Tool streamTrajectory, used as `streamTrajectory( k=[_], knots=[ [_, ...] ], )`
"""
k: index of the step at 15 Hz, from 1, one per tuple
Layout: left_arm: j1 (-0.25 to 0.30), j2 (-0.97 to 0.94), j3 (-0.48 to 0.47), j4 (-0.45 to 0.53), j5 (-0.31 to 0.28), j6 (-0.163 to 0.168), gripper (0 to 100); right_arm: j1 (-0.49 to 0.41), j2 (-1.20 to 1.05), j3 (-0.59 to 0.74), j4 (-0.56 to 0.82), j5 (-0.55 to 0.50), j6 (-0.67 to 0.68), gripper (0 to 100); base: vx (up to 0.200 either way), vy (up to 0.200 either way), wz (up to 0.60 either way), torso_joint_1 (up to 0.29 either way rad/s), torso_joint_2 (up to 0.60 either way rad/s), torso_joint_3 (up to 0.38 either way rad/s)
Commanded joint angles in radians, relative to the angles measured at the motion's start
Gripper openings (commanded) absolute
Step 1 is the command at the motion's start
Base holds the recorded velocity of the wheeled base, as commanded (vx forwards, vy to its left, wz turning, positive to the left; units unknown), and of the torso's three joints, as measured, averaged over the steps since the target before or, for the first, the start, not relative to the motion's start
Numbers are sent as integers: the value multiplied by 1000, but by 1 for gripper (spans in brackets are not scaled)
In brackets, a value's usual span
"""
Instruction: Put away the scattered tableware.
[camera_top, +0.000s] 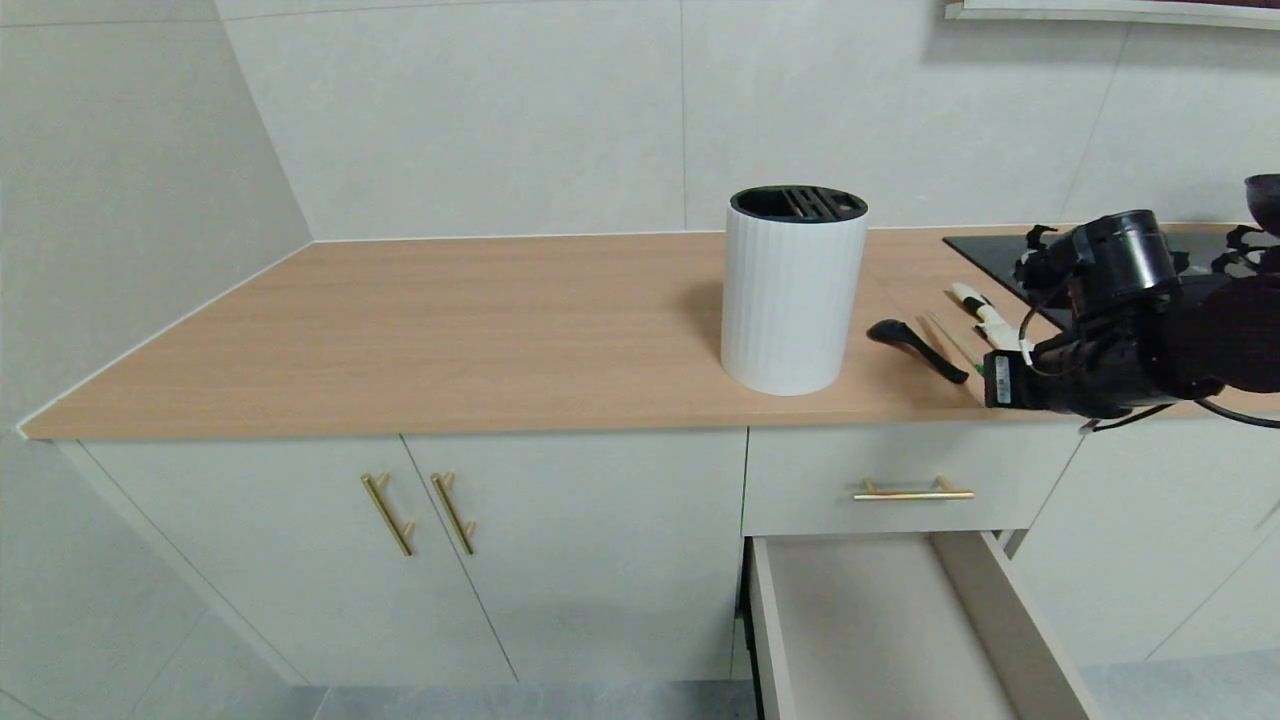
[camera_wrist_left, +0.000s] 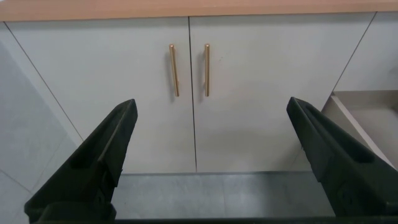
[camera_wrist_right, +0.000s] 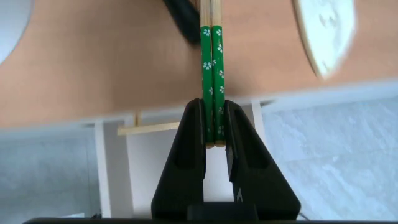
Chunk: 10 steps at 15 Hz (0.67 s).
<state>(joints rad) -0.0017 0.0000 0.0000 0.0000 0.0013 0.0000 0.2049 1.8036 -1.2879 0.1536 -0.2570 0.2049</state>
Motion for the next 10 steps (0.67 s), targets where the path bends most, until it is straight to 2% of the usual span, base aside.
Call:
streamTrajectory(
  k=[1,4,8,10],
  knots=[
    [0,0,0,-2,0,0,100,22,-175,117,4,-1,7,0,0,0,0,0,0,0],
    [0,0,0,-2,0,0,100,24,-331,203,50,16,5,0,0,0,0,0,0,0],
    [0,0,0,0,0,0,100,25,-412,256,63,156,-10,0,0,0,0,0,0,0],
    [0,0,0,-2,0,0,100,25,-418,274,61,182,-53,0,0,0,0,0,0,0]
  ],
)
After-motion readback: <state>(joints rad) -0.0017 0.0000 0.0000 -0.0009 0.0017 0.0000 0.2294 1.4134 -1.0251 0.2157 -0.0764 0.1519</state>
